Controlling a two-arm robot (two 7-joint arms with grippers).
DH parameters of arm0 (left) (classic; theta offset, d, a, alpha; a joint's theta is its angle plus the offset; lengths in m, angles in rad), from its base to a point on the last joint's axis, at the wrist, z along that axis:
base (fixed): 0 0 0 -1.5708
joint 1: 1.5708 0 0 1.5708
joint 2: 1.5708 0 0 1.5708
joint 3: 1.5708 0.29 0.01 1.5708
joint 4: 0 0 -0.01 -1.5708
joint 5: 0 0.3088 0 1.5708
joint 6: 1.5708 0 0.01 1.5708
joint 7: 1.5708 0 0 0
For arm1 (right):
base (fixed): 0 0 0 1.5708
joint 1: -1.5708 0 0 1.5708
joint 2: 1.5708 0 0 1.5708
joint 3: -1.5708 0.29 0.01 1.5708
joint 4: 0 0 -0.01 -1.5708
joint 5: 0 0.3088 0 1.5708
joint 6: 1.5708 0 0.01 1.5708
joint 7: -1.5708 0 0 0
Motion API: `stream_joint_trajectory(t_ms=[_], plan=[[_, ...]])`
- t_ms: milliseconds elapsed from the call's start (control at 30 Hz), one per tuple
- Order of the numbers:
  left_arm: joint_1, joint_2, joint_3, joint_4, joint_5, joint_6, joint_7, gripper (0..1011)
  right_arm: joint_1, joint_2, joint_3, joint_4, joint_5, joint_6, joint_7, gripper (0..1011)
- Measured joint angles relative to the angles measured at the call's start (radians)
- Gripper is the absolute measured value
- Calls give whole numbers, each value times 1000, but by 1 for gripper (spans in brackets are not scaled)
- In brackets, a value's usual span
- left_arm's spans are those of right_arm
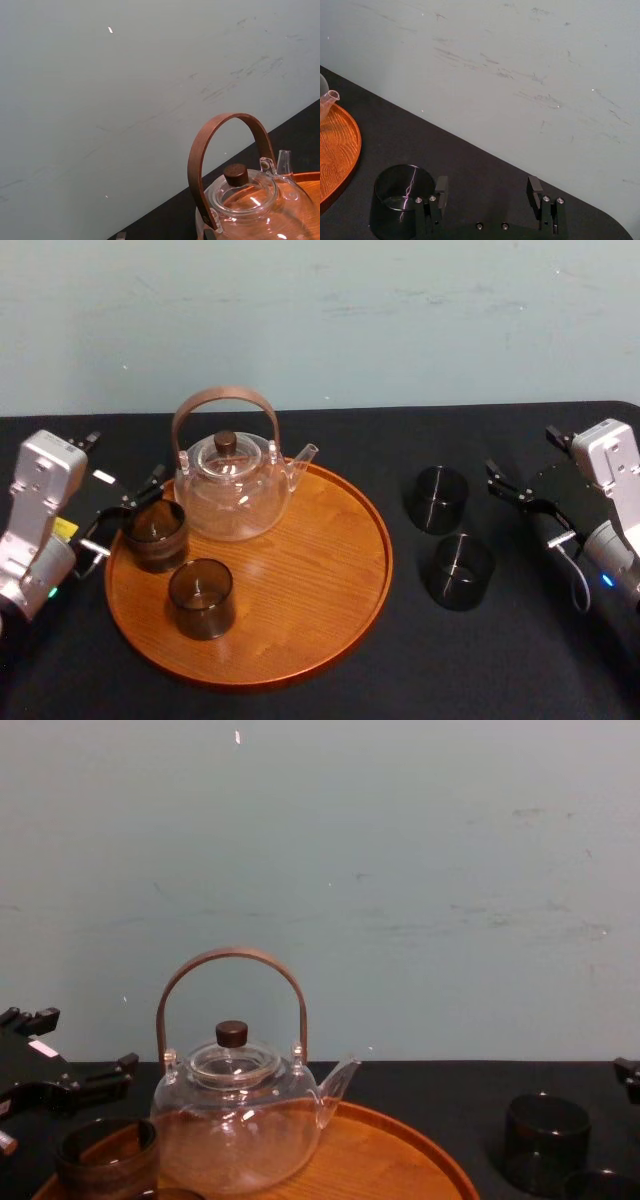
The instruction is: Pick up the glass from the table and place it on the tray.
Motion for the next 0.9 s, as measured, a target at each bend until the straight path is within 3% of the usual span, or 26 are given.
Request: stream_joint_trajectory(t_ms=[900], plan=[[0,0,0,0,0,0,0,1002,0,0,0,0,0,0,0,1002]])
